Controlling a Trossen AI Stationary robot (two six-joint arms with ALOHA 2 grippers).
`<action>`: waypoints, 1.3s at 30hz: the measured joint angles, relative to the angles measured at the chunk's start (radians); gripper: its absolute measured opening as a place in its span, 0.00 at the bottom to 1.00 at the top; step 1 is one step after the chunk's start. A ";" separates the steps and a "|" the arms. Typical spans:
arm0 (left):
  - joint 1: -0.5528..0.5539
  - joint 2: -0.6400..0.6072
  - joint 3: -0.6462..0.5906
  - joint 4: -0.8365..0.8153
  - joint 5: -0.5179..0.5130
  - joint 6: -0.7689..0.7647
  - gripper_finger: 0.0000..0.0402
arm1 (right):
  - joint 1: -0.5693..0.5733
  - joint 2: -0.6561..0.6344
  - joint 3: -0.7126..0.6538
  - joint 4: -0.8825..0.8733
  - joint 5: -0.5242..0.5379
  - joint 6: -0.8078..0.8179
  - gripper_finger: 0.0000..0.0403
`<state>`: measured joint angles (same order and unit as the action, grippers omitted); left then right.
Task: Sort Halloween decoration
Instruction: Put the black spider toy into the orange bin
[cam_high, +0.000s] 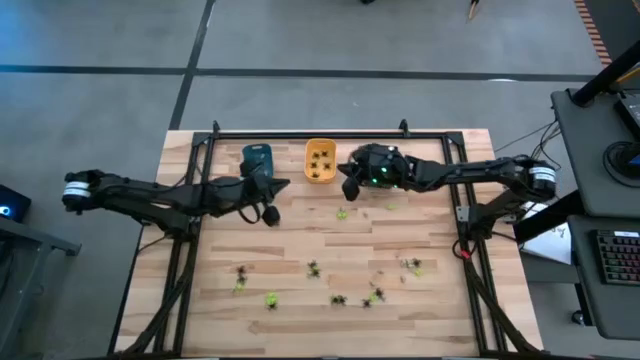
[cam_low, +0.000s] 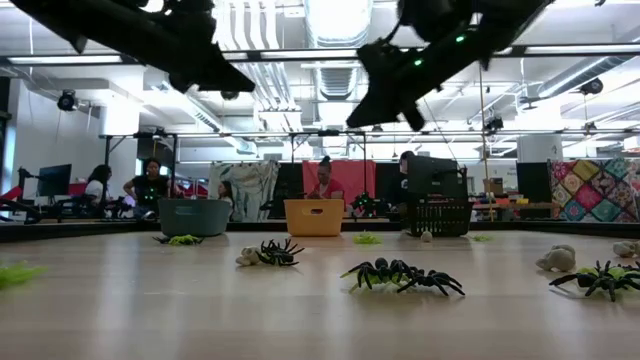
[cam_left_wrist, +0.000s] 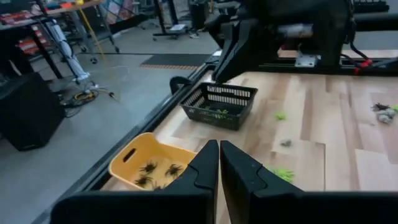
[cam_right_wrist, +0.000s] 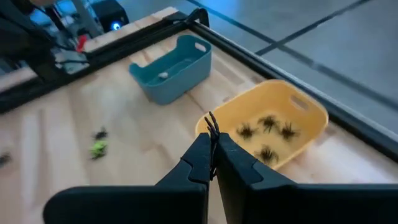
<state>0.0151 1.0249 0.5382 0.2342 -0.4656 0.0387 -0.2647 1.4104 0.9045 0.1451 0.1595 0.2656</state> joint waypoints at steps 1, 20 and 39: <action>0.000 -0.014 -0.002 -0.008 0.000 0.000 0.00 | -0.010 0.020 0.019 0.004 -0.002 -0.016 0.02; 0.000 -0.058 0.011 -0.243 0.002 -0.001 0.00 | -0.124 0.459 0.366 -0.045 -0.004 -0.121 0.02; -0.001 -0.055 0.022 -0.358 0.013 -0.097 0.00 | -0.131 0.456 0.381 -0.092 -0.035 -0.105 0.20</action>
<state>0.0139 0.9703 0.5606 -0.1238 -0.4524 -0.0585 -0.3958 1.8663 1.2854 0.0526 0.1245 0.1604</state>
